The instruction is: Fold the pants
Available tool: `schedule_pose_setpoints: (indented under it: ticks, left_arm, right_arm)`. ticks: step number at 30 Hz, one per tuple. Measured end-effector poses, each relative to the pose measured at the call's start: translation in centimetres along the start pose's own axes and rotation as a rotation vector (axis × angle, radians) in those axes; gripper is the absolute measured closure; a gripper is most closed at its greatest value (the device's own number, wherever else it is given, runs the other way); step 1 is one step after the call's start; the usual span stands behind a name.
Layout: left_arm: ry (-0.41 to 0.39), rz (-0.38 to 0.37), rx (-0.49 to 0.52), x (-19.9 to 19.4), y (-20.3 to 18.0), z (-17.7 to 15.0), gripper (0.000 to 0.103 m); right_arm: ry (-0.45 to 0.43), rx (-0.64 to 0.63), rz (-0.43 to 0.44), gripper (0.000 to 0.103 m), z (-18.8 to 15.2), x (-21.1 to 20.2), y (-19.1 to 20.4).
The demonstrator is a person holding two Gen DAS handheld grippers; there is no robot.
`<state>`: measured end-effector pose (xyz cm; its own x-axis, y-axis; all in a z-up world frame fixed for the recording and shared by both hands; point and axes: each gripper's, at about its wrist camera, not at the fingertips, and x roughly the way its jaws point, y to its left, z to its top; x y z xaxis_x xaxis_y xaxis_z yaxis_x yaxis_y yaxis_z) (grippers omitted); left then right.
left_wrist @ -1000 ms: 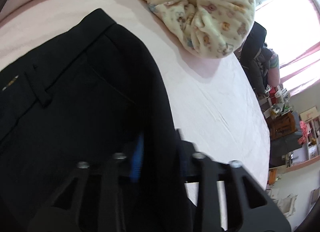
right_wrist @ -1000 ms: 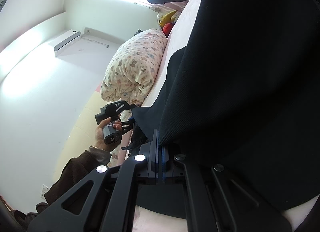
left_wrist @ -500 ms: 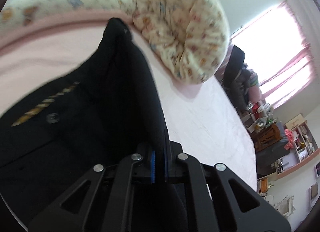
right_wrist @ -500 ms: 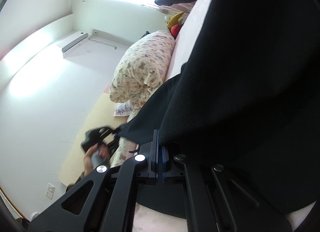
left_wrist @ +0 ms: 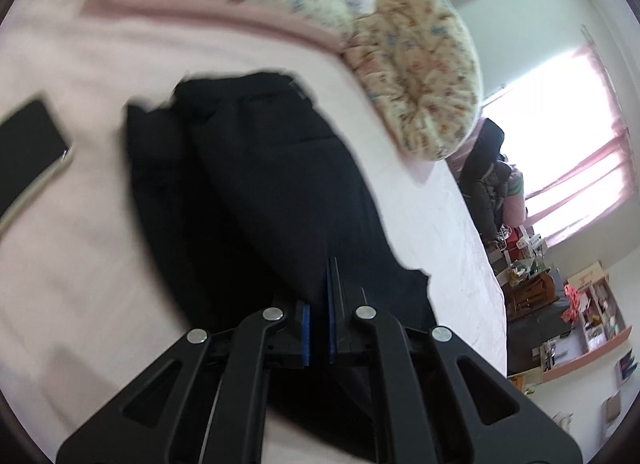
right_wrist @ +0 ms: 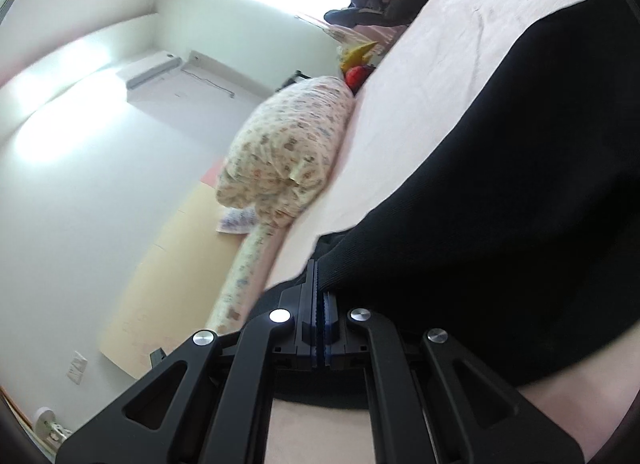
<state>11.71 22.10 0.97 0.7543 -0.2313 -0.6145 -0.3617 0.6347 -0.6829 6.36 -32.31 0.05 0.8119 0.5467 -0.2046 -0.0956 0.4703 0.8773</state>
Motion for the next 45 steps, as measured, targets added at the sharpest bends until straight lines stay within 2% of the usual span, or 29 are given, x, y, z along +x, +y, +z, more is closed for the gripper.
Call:
schedule_pose_setpoints:
  ticks: [7, 9, 11, 14, 15, 16, 17, 19, 21, 23, 26, 28, 30, 32, 36, 41, 44, 45]
  left_arm:
    - [-0.035, 0.024, -0.026, -0.6, 1.9, -2.6, 0.097]
    - [-0.025, 0.053, -0.037, -0.3, 2.5, -3.2, 0.093]
    - [-0.018, 0.049, -0.073, -0.1, 3.5, -3.6, 0.088]
    - [-0.055, 0.004, -0.114, -1.3, 4.3, -4.7, 0.081]
    - [-0.068, 0.003, -0.12, -1.8, 4.3, -5.1, 0.066]
    - [-0.096, 0.031, -0.133, -2.8, 4.3, -6.0, 0.053]
    - [-0.13, 0.043, -0.144, -3.6, 4.4, -6.7, 0.034]
    - [-0.228, 0.002, -0.124, -5.4, 4.2, -9.0, 0.033]
    - [-0.268, -0.029, -0.057, -6.1, 3.5, -10.4, 0.026]
    - [-0.263, -0.048, 0.027, -5.9, 2.1, -11.4, 0.021]
    - [-0.238, -0.08, 0.126, -5.2, 0.3, -11.5, 0.019]
    - [-0.249, -0.076, 0.148, -5.1, -0.3, -11.7, 0.017]
    - [-0.239, -0.085, 0.16, -4.9, -0.6, -11.9, 0.016]
    - [-0.235, -0.085, 0.185, -4.9, -0.9, -12.0, 0.015]
    - [-0.28, -0.075, 0.232, -5.6, -1.5, -12.6, 0.007]
    - [-0.274, -0.083, 0.246, -5.5, -1.8, -12.4, 0.007]
    - [-0.26, -0.085, 0.247, -5.2, -1.8, -12.6, 0.007]
    - [-0.258, -0.083, 0.247, -5.2, -1.7, -12.6, 0.007]
  right_arm:
    - [0.071, -0.021, -0.126, 0.101, -1.2, -0.5, -0.1]
    - [0.115, -0.025, -0.181, 0.101, -1.6, -0.2, -0.5]
    - [0.166, -0.035, -0.232, 0.1, -2.0, -0.1, -0.6]
    - [0.25, -0.035, -0.308, 0.072, -2.3, -1.0, -0.9]
    - [0.262, -0.037, -0.316, 0.058, -2.3, -1.8, -0.8]
    - [0.261, -0.036, -0.317, 0.056, -2.2, -3.1, -0.7]
    - [0.238, -0.027, -0.297, 0.057, -1.9, -4.8, -0.7]
    - [0.149, 0.011, -0.269, 0.057, -0.5, -8.2, -0.8]
    - [0.02, 0.103, -0.27, 0.057, 1.8, -11.6, -2.0]
    - [-0.089, 0.239, -0.307, 0.058, 4.3, -14.9, -4.3]
    - [-0.182, 0.394, -0.361, 0.062, 6.9, -17.8, -7.9]
    - [-0.209, 0.48, -0.37, 0.063, 7.5, -18.7, -9.8]
    - [-0.211, 0.51, -0.384, 0.064, 7.6, -18.7, -10.6]
    - [-0.192, 0.487, -0.421, 0.064, 7.8, -18.1, -10.7]
    - [-0.159, 0.501, -0.483, 0.064, 7.9, -17.2, -11.6]
    - [-0.188, 0.498, -0.537, 0.064, 7.7, -17.2, -11.6]
    - [-0.206, 0.503, -0.565, 0.073, 8.2, -16.3, -11.9]
    - [-0.209, 0.501, -0.577, 0.085, 8.5, -16.2, -12.0]
